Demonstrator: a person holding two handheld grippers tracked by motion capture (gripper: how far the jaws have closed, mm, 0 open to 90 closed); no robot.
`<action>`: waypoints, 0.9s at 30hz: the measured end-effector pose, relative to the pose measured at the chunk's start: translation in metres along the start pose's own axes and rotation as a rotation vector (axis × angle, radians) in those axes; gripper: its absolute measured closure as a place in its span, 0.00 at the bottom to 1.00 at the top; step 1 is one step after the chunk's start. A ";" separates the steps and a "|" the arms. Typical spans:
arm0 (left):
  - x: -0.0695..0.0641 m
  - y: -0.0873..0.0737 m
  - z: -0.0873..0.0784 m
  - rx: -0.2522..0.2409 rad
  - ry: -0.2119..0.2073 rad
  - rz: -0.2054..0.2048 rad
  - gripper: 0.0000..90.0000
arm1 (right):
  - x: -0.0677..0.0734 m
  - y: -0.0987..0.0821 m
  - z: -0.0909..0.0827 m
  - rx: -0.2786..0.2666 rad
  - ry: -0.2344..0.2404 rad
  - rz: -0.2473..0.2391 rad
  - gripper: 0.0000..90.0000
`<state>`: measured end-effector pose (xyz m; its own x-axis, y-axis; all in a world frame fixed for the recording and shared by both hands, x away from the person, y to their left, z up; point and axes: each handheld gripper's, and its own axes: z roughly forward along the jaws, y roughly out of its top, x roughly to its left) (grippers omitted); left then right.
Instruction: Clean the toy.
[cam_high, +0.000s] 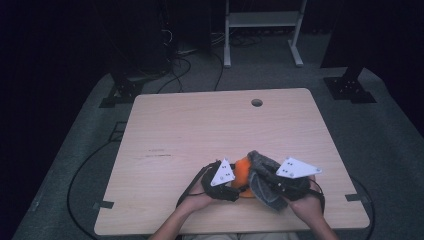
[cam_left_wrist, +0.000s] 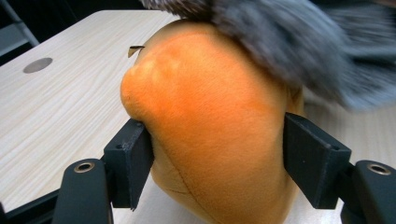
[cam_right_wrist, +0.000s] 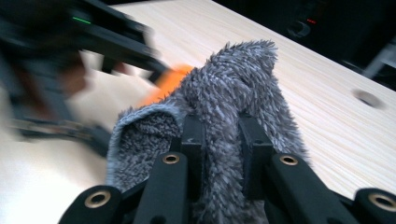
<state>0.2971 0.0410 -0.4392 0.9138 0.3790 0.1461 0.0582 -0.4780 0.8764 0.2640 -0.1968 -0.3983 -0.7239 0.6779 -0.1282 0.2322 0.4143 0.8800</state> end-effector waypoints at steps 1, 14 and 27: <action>0.000 -0.001 0.000 -0.006 -0.007 -0.004 0.32 | -0.005 -0.002 -0.001 0.006 -0.020 0.011 0.83; -0.012 -0.001 0.000 0.005 -0.015 0.133 0.33 | 0.017 0.012 -0.003 -0.002 -0.004 -0.091 0.83; -0.007 0.005 -0.002 -0.020 -0.057 0.015 0.30 | 0.012 0.009 -0.005 -0.005 0.003 -0.042 0.83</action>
<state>0.2906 0.0374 -0.4350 0.9360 0.3258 0.1331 0.0371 -0.4675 0.8832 0.2542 -0.1877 -0.3894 -0.7345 0.6585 -0.1637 0.1985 0.4392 0.8762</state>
